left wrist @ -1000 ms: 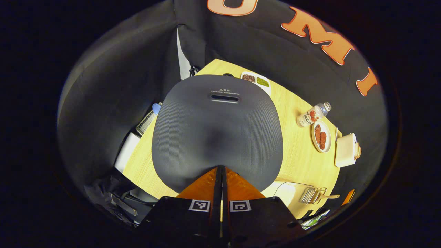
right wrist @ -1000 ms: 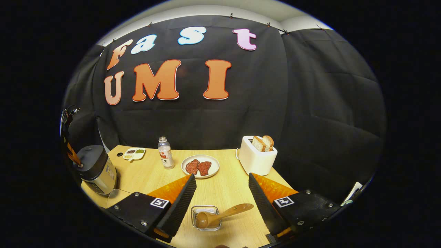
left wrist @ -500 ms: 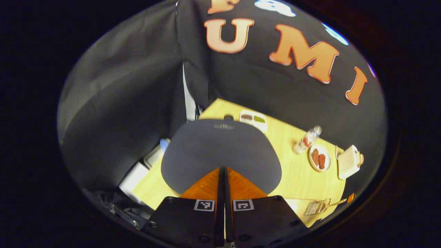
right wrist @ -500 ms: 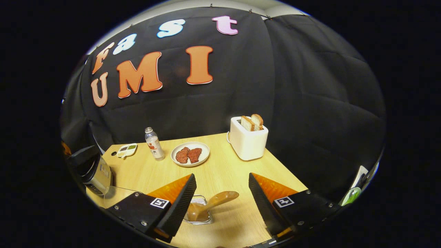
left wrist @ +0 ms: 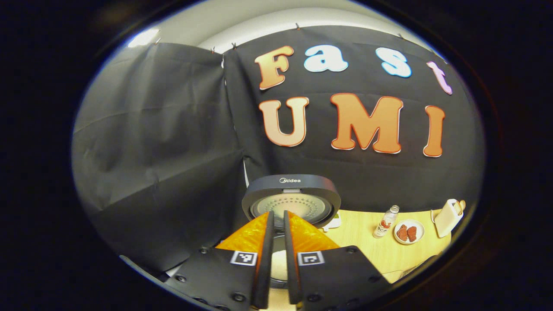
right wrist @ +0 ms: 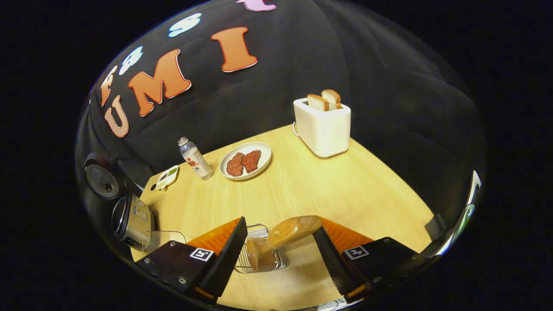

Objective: Close the left gripper, press the button to open the rice cooker; take a wooden spoon from the chopstick holder with the right hand, scoop a spoonful of rice and pour it into the rice cooker, then put the wooden spoon back into the chopstick holder.

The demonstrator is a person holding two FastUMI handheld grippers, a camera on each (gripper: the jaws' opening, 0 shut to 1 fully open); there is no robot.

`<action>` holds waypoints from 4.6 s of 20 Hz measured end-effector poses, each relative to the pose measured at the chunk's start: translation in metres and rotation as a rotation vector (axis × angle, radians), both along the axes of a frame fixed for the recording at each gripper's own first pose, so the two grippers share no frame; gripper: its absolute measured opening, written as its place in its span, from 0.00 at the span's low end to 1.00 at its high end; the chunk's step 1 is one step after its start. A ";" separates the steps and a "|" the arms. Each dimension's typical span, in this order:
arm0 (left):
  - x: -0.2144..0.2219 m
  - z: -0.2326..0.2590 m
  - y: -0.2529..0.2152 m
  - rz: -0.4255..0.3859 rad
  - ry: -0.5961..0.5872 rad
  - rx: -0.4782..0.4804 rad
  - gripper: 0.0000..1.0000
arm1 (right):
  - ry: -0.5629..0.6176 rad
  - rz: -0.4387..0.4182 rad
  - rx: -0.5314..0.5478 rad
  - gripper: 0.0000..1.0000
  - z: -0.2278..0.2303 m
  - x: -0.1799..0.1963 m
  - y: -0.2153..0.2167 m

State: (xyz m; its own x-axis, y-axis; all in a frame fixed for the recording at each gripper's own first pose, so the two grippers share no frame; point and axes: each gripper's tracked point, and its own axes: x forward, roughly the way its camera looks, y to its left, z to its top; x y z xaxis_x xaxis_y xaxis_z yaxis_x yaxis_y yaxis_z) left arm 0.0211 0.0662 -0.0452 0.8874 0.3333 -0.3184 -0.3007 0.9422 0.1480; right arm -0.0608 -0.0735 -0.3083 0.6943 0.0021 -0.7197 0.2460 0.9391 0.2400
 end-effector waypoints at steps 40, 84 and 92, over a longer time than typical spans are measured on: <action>-0.044 -0.081 0.076 0.090 0.053 -0.024 1.00 | -0.083 0.354 -0.084 0.13 0.054 -0.004 0.210; -0.048 -0.113 0.123 0.013 0.159 0.079 1.00 | 0.021 0.120 0.459 0.09 -0.025 -0.019 0.315; -0.046 -0.110 0.112 -0.001 0.165 0.082 1.00 | 0.055 0.065 0.688 0.09 -0.026 -0.020 0.297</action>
State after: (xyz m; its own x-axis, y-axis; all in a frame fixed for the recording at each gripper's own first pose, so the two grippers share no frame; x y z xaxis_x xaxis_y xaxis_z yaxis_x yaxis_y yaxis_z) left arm -0.0249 0.1783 -0.1552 0.8258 0.3636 -0.4311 -0.2656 0.9250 0.2716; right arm -0.0803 0.2234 -0.3341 0.6398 0.5113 -0.5739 0.2232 0.5909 0.7753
